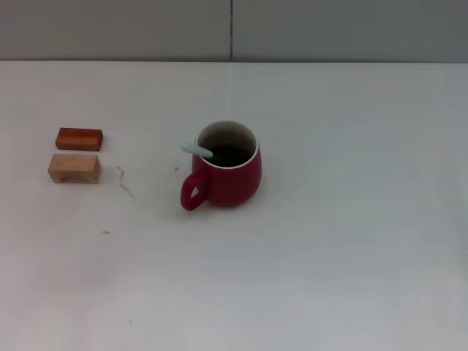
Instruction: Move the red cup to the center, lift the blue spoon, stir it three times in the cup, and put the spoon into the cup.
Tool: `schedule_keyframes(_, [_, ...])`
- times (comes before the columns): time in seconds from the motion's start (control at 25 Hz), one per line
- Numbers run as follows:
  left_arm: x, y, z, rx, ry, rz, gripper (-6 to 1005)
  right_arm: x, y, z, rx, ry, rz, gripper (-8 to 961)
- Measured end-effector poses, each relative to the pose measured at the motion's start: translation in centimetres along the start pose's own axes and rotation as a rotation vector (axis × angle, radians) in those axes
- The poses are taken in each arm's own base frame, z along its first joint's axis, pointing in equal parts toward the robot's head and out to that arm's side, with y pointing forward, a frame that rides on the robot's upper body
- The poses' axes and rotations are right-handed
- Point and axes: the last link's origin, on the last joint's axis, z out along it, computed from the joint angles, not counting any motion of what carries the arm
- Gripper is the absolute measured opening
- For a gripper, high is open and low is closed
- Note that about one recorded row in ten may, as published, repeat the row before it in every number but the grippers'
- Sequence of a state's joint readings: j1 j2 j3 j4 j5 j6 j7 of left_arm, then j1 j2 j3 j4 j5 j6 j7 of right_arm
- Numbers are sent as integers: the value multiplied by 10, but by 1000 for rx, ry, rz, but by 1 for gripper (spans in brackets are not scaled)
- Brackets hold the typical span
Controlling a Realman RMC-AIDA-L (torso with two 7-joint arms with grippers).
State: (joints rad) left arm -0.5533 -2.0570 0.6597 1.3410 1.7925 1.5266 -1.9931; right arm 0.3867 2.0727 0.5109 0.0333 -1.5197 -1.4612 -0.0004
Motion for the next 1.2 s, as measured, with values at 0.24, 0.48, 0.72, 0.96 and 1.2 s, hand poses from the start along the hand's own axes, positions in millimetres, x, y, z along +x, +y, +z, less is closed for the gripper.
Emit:
schedule_keyframes(0.24, [-28, -49, -53, 147, 458, -281, 326, -1, -7, -1, 11, -4, -16, 660])
schedule_keyframes(0.48, [-72, -68, -94, 421, 741, -287, 326, -2, -19, 0, 47, -9, -41, 661])
schedule_keyframes(0.72, [-116, -65, -110, 696, 786, -85, 326, -3, -29, 0, 73, -15, -70, 663])
schedule_keyframes(0.96, [-159, -51, -92, 902, 557, 236, 326, -6, -41, 0, 119, -25, -96, 662])
schedule_keyframes(1.2, [-178, -52, -80, 911, 408, 255, 326, -7, -51, 0, 165, -29, -112, 661])
